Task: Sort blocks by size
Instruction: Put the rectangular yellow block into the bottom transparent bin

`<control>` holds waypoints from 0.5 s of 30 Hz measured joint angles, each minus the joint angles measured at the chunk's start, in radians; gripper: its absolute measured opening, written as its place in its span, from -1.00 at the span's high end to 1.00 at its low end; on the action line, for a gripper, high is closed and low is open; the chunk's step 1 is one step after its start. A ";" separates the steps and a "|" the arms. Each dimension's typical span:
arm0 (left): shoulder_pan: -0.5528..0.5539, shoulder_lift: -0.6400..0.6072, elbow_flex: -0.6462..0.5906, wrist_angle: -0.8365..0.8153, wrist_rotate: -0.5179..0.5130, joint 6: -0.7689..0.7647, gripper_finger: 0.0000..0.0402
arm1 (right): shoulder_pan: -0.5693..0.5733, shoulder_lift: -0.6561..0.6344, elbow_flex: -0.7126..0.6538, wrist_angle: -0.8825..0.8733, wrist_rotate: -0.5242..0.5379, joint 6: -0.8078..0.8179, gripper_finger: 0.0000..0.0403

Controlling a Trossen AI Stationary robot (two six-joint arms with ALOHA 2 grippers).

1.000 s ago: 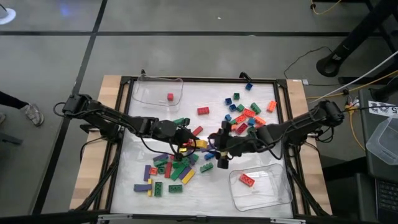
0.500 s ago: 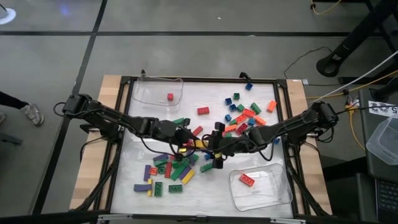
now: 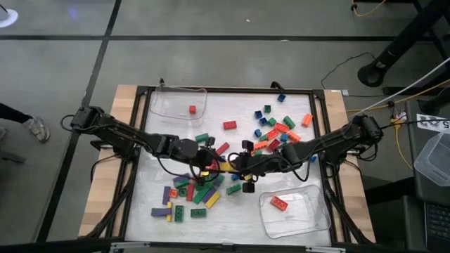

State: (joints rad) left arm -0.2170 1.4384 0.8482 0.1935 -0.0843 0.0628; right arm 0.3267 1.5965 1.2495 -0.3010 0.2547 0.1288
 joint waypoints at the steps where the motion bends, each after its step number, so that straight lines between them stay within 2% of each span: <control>1: 0.000 0.000 0.000 -0.001 0.002 -0.011 0.11 | 0.000 -0.009 0.000 -0.012 -0.020 0.012 0.33; 7: 0.000 0.000 0.000 -0.019 -0.001 -0.060 -0.02 | 0.000 -0.098 0.000 -0.199 -0.165 0.153 0.32; 12: 0.000 0.000 0.000 -0.066 -0.004 -0.048 -0.02 | 0.003 -0.196 0.001 -0.357 -0.427 0.325 0.31; 15: 0.000 0.000 0.000 -0.079 -0.004 -0.047 -0.01 | 0.044 -0.229 0.001 -0.447 -0.487 0.378 0.30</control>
State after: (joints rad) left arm -0.2165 1.4384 0.8482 0.1141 -0.0883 0.0156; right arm 0.3706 1.3675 1.2507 -0.7478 -0.2326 0.5070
